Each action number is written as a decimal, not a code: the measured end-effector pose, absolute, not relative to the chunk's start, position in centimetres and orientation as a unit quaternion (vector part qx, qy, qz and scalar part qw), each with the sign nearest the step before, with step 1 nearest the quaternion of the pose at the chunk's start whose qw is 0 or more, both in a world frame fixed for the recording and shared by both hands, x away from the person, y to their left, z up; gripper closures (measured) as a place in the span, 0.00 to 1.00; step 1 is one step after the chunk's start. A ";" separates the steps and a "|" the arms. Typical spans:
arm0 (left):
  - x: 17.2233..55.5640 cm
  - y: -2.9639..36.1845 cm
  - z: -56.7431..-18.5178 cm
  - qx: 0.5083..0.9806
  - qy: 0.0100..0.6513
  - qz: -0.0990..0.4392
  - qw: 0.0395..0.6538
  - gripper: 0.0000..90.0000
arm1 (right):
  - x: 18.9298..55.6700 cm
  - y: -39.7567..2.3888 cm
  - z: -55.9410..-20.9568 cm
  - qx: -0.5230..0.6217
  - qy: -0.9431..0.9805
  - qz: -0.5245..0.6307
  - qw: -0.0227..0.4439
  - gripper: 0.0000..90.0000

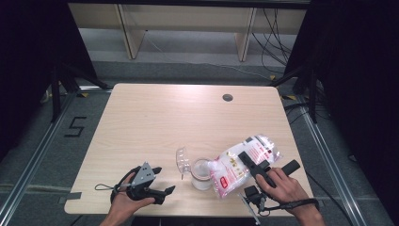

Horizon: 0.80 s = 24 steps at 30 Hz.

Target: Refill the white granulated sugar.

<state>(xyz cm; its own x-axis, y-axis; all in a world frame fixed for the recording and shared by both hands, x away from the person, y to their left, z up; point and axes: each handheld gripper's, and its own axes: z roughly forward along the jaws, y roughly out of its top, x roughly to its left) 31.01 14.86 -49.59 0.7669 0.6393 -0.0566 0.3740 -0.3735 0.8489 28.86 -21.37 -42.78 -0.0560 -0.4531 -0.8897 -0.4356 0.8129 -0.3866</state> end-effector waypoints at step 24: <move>31.1 14.9 -49.6 0.819 0.303 0.146 0.466 0.20 | 28.6 -21.0 -42.6 -0.311 0.725 -0.005 0.614 0.76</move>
